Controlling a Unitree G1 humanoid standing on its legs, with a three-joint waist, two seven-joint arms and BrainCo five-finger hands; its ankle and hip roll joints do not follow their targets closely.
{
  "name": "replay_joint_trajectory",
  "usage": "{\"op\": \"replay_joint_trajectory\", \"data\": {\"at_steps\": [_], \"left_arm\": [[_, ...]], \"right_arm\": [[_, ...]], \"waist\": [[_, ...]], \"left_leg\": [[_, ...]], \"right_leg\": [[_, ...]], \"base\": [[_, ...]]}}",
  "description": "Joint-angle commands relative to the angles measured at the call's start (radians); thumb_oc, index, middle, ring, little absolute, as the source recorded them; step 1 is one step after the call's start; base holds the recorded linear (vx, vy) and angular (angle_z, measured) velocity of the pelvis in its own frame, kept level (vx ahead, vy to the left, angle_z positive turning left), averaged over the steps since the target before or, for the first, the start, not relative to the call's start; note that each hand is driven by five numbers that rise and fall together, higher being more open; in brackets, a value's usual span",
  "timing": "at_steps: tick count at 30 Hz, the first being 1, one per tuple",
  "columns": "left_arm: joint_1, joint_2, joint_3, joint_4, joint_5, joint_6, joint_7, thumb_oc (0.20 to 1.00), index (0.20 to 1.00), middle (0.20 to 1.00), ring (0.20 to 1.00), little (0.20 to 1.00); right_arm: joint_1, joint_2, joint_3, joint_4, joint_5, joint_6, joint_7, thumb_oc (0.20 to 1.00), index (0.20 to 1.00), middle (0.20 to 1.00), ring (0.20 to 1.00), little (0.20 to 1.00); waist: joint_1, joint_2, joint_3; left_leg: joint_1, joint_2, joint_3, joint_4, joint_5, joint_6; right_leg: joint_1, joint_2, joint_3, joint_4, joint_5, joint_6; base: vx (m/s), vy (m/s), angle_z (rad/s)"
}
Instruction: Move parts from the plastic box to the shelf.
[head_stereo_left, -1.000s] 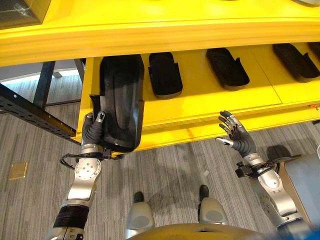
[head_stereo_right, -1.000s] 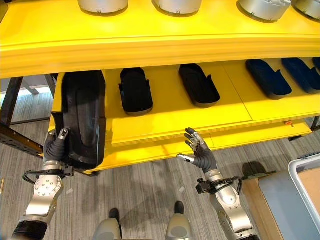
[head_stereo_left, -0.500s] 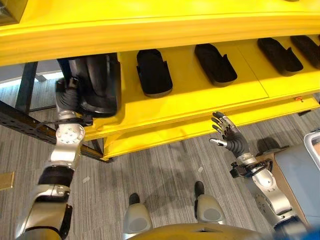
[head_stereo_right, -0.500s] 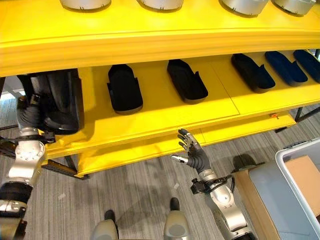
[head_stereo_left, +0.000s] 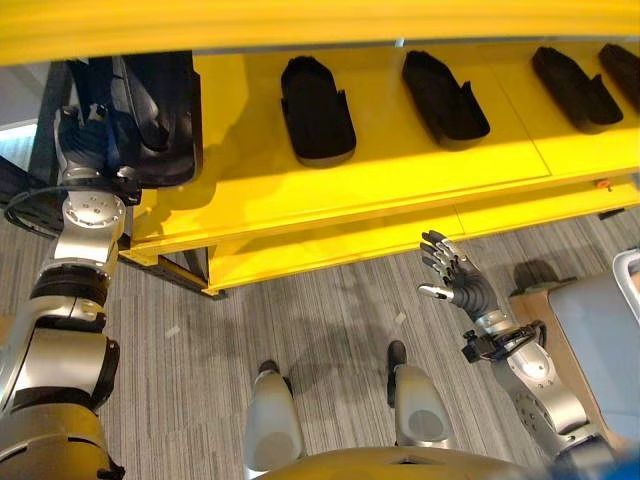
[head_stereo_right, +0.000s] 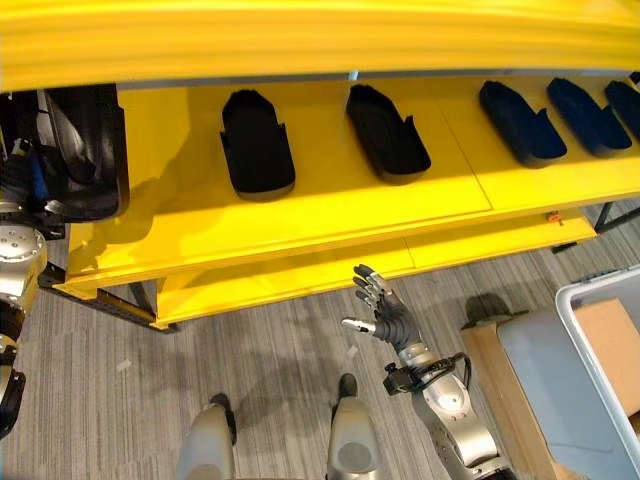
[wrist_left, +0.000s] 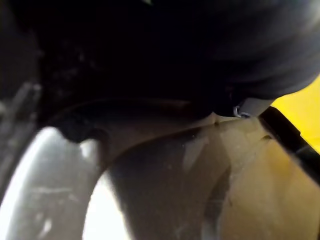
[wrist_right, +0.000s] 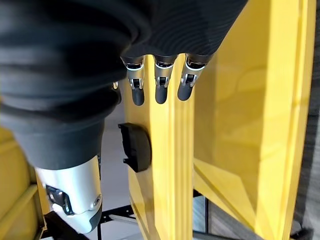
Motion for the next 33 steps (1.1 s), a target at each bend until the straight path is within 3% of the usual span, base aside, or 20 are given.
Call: {"op": "replay_joint_trajectory", "data": {"at_steps": [1,17,25,33], "left_arm": [[-0.084,0.056,0.009,0.02,-0.092,-0.032,-0.021,0.2,0.2,0.2,0.2,0.2],[-0.184,-0.066,0.041,0.125,-0.339,-0.015,-0.038,0.2,0.2,0.2,0.2,0.2],[-0.194,-0.05,0.031,0.133,-0.302,-0.003,-0.039,0.2,0.2,0.2,0.2,0.2],[-0.245,0.012,-0.039,0.179,-0.152,0.027,-0.045,0.2,0.2,0.2,0.2,0.2]], "right_arm": [[0.013,-0.024,-0.008,-0.099,0.043,-0.043,0.005,1.0,1.0,1.0,1.0,1.0],[-0.05,-0.04,0.023,-0.11,0.048,-0.041,-0.037,1.0,1.0,1.0,1.0,1.0],[-0.048,-0.055,0.01,-0.114,0.042,-0.043,-0.034,1.0,1.0,1.0,1.0,1.0],[-0.035,-0.068,-0.005,-0.115,0.048,-0.047,-0.005,1.0,1.0,1.0,1.0,1.0]], "waist": [[0.013,-0.018,-0.072],[0.017,-0.043,-0.025],[0.011,-0.037,-0.015],[0.0,-0.028,-0.015]], "left_leg": [[-0.002,0.03,-0.015,0.019,0.047,-0.004],[-0.167,0.024,-0.061,0.141,0.016,0.017],[-0.204,0.024,-0.059,0.163,0.007,0.022],[-0.241,0.021,-0.047,0.164,0.009,0.027]], "right_leg": [[-0.003,-0.038,0.039,0.109,0.009,0.016],[-0.119,-0.033,0.029,0.193,-0.017,-0.003],[-0.152,-0.03,0.035,0.203,-0.021,-0.008],[-0.186,-0.031,0.047,0.188,-0.011,-0.006]], "base": [[-0.04,0.021,0.05],[-0.03,0.009,0.05],[0.0,0.018,0.0],[0.0,0.036,-0.07]]}}
